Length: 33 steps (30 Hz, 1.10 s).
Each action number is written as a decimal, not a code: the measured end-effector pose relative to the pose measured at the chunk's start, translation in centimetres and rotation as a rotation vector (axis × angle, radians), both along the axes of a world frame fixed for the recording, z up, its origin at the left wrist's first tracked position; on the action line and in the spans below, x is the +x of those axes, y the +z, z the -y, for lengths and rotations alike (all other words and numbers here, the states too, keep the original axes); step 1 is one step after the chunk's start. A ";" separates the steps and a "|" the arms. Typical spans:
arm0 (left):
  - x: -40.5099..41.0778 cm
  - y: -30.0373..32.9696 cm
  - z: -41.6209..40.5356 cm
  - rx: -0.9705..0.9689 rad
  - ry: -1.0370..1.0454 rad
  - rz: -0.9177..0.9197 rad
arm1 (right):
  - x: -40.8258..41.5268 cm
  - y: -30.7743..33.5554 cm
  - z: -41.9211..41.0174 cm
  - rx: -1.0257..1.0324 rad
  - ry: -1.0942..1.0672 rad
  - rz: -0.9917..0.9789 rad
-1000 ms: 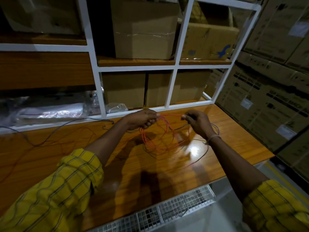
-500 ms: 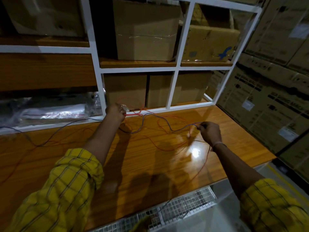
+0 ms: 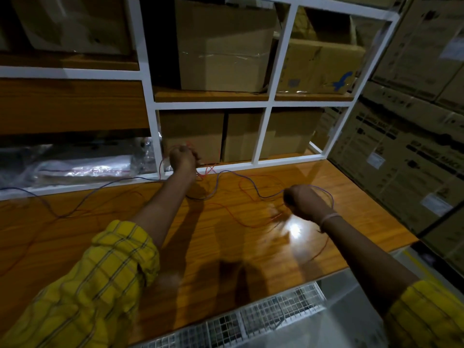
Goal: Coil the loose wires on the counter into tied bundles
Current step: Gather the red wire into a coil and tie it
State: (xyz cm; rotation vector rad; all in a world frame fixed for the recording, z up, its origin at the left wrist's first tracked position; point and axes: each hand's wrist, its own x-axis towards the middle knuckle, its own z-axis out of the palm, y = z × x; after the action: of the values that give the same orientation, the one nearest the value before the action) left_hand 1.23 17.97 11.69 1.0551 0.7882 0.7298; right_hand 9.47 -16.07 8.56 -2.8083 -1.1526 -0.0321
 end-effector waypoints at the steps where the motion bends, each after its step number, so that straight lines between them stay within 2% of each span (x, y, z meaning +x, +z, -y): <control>1: 0.1 0.0 1.0 0.025 -0.042 0.022 | -0.6 0.2 -1.0 -0.039 0.068 -0.013; 3: 0.1 -0.3 2.4 0.063 -0.185 0.030 | -1.9 0.8 -2.7 -0.002 0.157 -0.048; 7: -0.4 -0.8 4.7 0.243 -0.508 -0.013 | -4.1 3.4 -4.8 0.299 0.218 -0.173; 12: -1.0 -1.0 6.9 0.344 -0.851 -0.067 | -4.2 4.6 -6.0 0.647 0.081 -0.194; 15: -1.7 -0.7 7.9 0.318 -1.006 -0.077 | -3.6 4.3 -5.8 0.759 -0.025 -0.178; 21: -2.3 0.2 8.0 0.326 -1.110 -0.151 | -3.0 3.8 -4.3 0.800 -0.058 -0.205; 28: -2.6 1.0 6.0 0.438 -1.282 -0.306 | -0.9 3.5 -1.1 0.712 -0.066 -0.111; 30: -3.0 1.4 5.2 0.373 -1.316 -0.259 | -0.1 3.0 0.1 0.702 -0.101 -0.083; 33: -3.1 1.6 3.5 0.156 -1.257 -0.128 | 0.9 2.1 2.1 0.689 -0.175 -0.034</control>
State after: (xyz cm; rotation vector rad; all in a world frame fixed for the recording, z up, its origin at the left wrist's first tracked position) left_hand -1.90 14.51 13.32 1.4744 0.0575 -0.3619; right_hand 10.39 -18.13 10.65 -2.2635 -0.6982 -0.3257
